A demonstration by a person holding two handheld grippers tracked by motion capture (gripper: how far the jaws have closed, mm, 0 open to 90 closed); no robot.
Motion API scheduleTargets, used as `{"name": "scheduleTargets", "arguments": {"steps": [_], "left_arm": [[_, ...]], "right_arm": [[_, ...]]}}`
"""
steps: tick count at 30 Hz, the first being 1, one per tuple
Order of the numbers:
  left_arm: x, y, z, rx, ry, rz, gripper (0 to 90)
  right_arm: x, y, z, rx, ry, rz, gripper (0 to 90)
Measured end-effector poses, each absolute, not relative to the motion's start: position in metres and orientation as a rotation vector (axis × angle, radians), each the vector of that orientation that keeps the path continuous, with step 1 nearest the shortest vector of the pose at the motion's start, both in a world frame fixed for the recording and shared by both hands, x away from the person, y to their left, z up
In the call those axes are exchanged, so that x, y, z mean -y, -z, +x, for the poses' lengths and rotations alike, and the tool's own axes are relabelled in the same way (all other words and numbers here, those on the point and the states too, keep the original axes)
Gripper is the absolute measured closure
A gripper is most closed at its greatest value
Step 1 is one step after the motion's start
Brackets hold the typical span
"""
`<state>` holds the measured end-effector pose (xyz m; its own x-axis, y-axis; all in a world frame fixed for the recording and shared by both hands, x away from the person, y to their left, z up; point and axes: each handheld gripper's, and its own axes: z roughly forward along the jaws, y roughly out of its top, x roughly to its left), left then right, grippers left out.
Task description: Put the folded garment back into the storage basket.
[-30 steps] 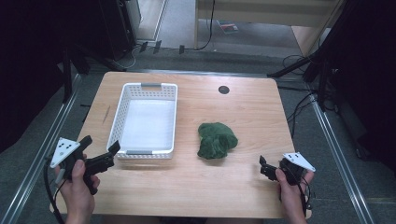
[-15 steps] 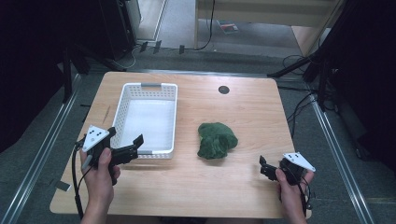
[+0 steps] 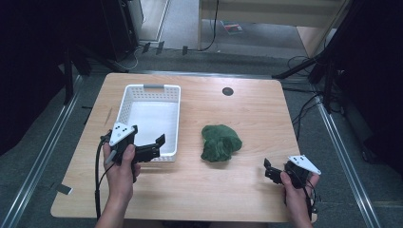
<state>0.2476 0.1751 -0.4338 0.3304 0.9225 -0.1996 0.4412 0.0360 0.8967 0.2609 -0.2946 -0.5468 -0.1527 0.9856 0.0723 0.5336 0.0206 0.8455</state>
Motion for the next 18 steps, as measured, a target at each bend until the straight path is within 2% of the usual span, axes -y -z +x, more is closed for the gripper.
{"name": "scheduleTargets", "arguments": {"steps": [18], "left_arm": [[-0.126, 0.441, 0.265, -1.275, -0.546, 1.617, 1.0]], "right_arm": [[0.295, 0.547, 0.261, -1.742, -1.038, 1.555, 0.8]]}}
